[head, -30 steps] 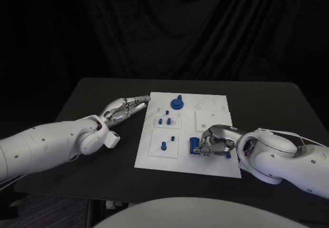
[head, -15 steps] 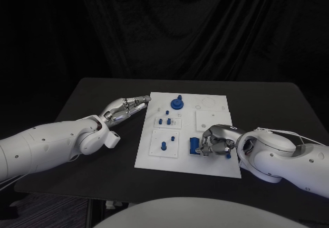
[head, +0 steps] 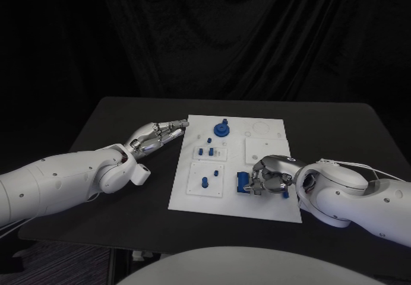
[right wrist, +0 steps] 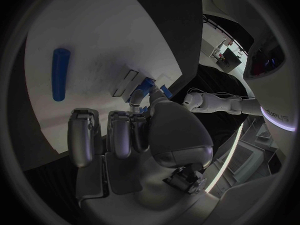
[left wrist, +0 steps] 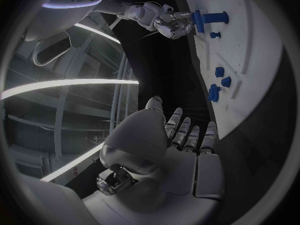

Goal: Assemble the parts on the task board

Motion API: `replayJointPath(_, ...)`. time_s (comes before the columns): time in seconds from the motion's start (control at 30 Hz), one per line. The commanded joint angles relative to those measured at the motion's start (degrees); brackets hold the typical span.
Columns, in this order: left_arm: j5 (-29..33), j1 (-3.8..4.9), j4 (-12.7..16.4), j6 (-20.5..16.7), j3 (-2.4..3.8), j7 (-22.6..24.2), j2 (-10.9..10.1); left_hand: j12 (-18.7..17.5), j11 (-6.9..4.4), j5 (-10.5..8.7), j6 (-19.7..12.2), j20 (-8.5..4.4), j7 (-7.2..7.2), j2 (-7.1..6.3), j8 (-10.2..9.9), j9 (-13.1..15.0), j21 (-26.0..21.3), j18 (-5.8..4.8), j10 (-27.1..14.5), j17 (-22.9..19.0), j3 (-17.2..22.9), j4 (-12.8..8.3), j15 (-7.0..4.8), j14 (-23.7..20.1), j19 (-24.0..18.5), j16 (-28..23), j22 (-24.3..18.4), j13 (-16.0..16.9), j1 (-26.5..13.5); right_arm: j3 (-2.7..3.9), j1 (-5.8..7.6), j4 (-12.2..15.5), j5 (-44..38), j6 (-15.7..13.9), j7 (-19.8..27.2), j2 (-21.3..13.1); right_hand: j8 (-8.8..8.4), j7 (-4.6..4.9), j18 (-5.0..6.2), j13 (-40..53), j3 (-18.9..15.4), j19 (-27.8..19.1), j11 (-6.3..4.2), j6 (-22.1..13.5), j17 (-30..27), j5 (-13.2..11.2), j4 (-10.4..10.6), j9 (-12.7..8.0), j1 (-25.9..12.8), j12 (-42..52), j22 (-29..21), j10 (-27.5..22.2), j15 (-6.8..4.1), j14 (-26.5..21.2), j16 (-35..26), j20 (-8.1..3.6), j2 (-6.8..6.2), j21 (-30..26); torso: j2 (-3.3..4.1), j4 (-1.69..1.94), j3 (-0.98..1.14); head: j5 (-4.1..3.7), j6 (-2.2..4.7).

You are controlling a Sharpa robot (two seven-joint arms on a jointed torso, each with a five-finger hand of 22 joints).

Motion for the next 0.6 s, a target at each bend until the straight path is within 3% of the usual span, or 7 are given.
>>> replayJointPath(0.03,-0.1,-0.15,0.0,0.7,0.05,3.7,0.1,-0.2,-0.29,0.05,-0.1,0.38,0.35,-0.02,0.3,0.1,0.2,0.62,-0.1,0.1,0.3,0.1,0.41,-0.1,0.0,0.1,0.1,-0.1,0.6,0.01,-0.15,0.2,-0.4,0.1,-0.3,-0.1,0.38,-0.01,0.15,15.1,-0.3,4.2,-0.26,0.0,8.8,-1.8,0.7,-0.1,-1.1,0.2,13.7,6.2,-0.27,4.7,0.1,-0.38,-0.13,0.1,-0.03,-0.03,0.04,-0.03,-0.01)
replayJointPath(0.17,-0.1,-0.17,0.0,0.8,0.05,3.7,0.1,-0.2,-0.29,0.05,-0.1,0.38,0.35,-0.02,0.3,0.1,0.2,0.62,-0.1,0.1,0.3,0.1,0.41,-0.1,0.0,0.1,0.1,-0.1,0.6,0.02,-0.15,0.7,-0.4,-1.0,-0.4,-0.8,-0.03,0.06,0.17,15.1,-1.0,4.2,-0.20,-0.2,8.7,-3.7,1.9,-0.5,-2.2,0.2,13.7,6.2,-0.23,4.7,0.1,-0.35,-0.14,0.0,-0.11,-0.05,0.03,-0.13,-0.01)
replayJointPath(0.2,-0.1,-0.18,0.0,0.7,0.05,3.7,0.1,-0.2,-0.29,0.05,-0.1,0.38,0.35,-0.02,0.3,0.1,0.2,0.62,-0.1,0.1,0.3,0.1,0.41,-0.1,0.0,0.1,0.1,-0.1,0.6,0.02,-0.14,0.9,-0.4,-1.4,-0.6,-1.3,-1.69,0.29,0.15,15.1,-1.2,4.2,-0.04,-0.4,8.7,-3.6,2.5,-2.1,-2.4,0.2,13.7,6.2,-0.10,4.7,0.1,-0.27,0.02,0.1,-0.13,-0.02,0.01,-0.17,-0.01)
replayJointPath(0.23,-0.1,-0.19,0.0,0.7,0.05,3.7,0.1,-0.2,-0.29,0.05,-0.1,0.38,0.35,-0.02,0.3,0.1,0.2,0.62,-0.1,0.1,0.3,0.1,0.41,-0.1,0.0,0.1,0.1,-0.1,0.6,0.04,-0.10,1.4,-0.4,-1.8,-0.9,-2.0,-4.24,0.57,0.18,15.1,-1.4,4.1,0.24,0.7,8.6,-3.3,3.4,-5.1,-2.5,0.2,13.6,6.2,0.14,4.7,0.1,-0.08,0.23,0.0,-0.15,0.00,-0.03,-0.22,-0.01)
replayJointPath(0.3,-0.1,-0.19,0.0,0.7,0.05,3.7,0.2,-0.2,-0.26,0.08,0.0,0.42,0.39,-0.03,0.3,0.1,0.2,0.62,-0.1,0.1,0.3,0.1,0.41,-0.1,0.0,0.1,0.1,-0.1,0.6,0.05,0.12,2.2,-0.4,-2.2,-1.3,-3.2,-6.29,0.75,0.20,15.1,-1.6,4.1,0.44,1.7,8.6,-2.2,4.4,-7.5,-2.9,0.2,13.6,6.2,0.27,4.7,0.1,0.09,0.59,-0.1,-0.20,0.01,-0.10,-0.21,-0.01)
replayJointPath(0.37,-0.1,-0.19,0.0,0.5,0.05,3.7,0.1,-0.1,-0.26,0.08,0.0,0.42,0.40,-0.03,0.3,0.1,0.2,0.62,-0.1,0.1,0.3,0.1,0.41,-0.1,0.0,0.2,0.1,-0.1,0.6,0.06,0.84,3.3,-0.4,-2.2,-2.2,-4.8,-9.58,1.30,0.19,15.1,-1.9,4.1,0.88,2.3,8.6,-1.2,5.3,-11.0,-3.2,0.2,13.6,6.2,0.64,4.7,0.1,0.38,0.58,-0.1,-0.18,-0.01,-0.12,-0.24,-0.01)
replayJointPath(0.6,-0.1,-0.20,0.3,-0.1,0.05,4.3,0.1,0.1,-0.15,0.56,0.3,0.42,-0.13,-0.03,0.3,0.1,0.3,0.67,0.1,0.1,0.4,0.1,0.31,0.0,0.1,0.2,0.2,0.0,0.9,0.03,3.58,5.2,-0.8,-0.4,-5.9,-9.6,-14.59,1.99,0.25,15.1,-2.6,4.0,1.44,4.2,8.3,2.8,6.3,-16.4,-6.9,0.2,13.6,6.2,1.17,4.6,-0.1,0.90,2.32,-0.3,-0.28,-0.06,-0.19,-0.59,-0.01)
